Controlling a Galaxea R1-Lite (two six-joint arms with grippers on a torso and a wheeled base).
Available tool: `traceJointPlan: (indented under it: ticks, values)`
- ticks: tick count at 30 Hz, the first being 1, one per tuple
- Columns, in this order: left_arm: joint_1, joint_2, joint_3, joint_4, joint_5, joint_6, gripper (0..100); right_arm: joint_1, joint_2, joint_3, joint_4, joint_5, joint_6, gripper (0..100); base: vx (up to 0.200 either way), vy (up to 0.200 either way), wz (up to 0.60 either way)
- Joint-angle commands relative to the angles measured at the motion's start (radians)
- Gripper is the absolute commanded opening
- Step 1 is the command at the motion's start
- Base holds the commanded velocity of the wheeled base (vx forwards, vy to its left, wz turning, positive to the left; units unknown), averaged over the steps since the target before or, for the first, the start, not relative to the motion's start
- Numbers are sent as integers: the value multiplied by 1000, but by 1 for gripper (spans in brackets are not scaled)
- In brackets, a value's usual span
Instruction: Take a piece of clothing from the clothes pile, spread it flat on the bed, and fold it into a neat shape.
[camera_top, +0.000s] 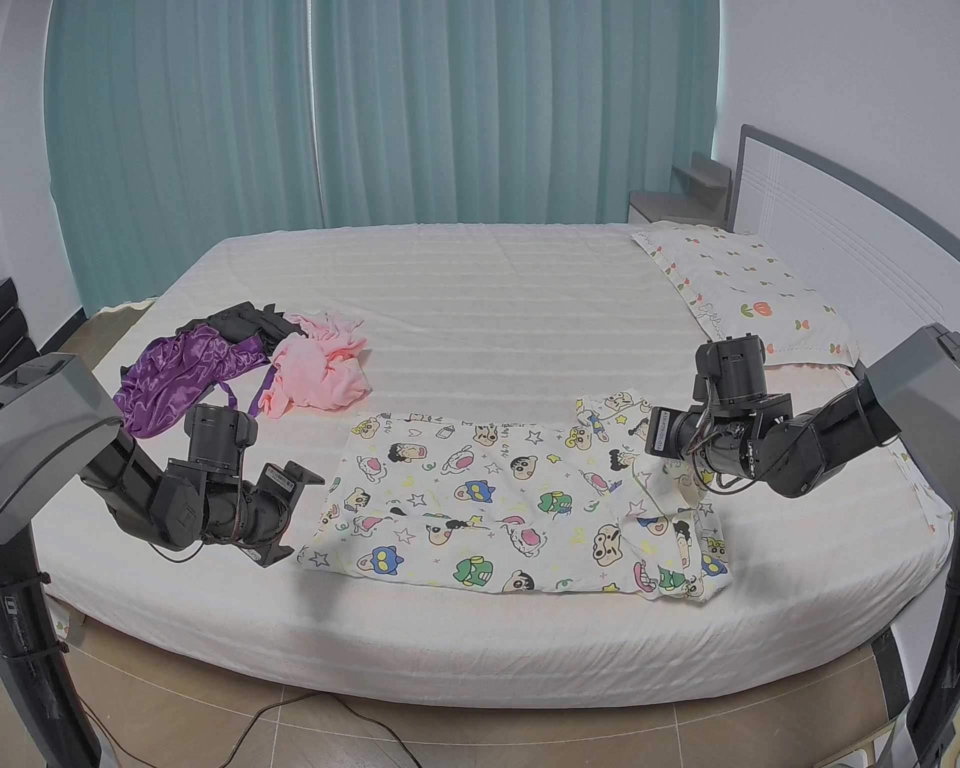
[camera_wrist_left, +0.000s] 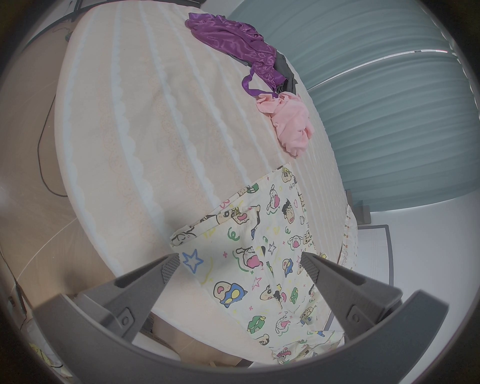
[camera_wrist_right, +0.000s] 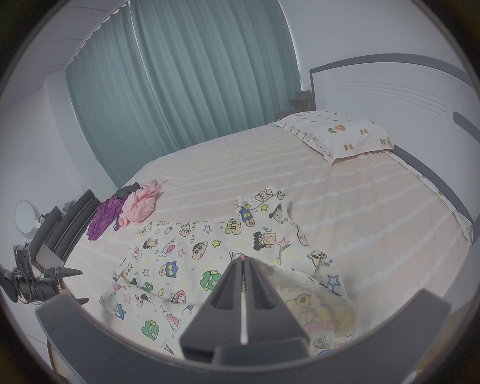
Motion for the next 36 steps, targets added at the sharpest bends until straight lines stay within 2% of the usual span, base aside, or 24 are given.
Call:
traceJointPlan:
  ticks: [1,8,17,27,28,31,36]
  values:
    - [0,5,-1,0,1,1,100,12,-50,68,2,0,0,0,0,0,0]
    - [0,5,1,0,1,-1,100,70,-173,227,21,26,5,0,0,0,0]
    - [-2,5,1,0,21,-1,100,142,-245,387,19,28,16,0,0,0,0]
    - [-6,5,1,0,23,1,100,204,-218,447,11,28,123,0,0,0,0]
    - [-6,5,1,0,23,1,100,217,-218,461,10,28,146,100,0,0,0]
    - [-6,5,1,0,23,1,100,251,-221,481,8,26,189,100,0,0,0]
    - [-6,5,1,0,23,-1,100,259,-247,511,8,26,233,100,0,0,0]
